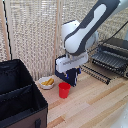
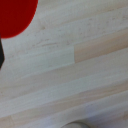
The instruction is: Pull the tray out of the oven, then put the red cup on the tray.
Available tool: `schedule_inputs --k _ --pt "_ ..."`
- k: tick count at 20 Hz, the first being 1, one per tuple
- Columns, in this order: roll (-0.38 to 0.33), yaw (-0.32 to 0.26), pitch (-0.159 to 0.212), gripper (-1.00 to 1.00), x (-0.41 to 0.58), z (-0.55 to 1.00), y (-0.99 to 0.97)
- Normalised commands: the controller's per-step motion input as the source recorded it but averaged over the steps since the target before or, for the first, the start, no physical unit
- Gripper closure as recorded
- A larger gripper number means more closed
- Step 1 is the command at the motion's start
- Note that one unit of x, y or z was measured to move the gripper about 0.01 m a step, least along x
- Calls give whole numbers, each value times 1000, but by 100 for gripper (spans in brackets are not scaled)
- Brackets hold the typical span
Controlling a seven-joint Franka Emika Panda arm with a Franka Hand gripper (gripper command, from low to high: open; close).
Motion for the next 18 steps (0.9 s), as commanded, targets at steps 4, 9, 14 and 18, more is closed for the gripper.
schedule_inputs --k 4,9,14,18 --pt "29 39 -104 -100 -38 -392 -57" --pt "0 29 -72 -100 -101 -361 -8" --pt "5 20 -17 100 -6 -254 -65" --pt "23 32 1 100 -13 -193 -134"
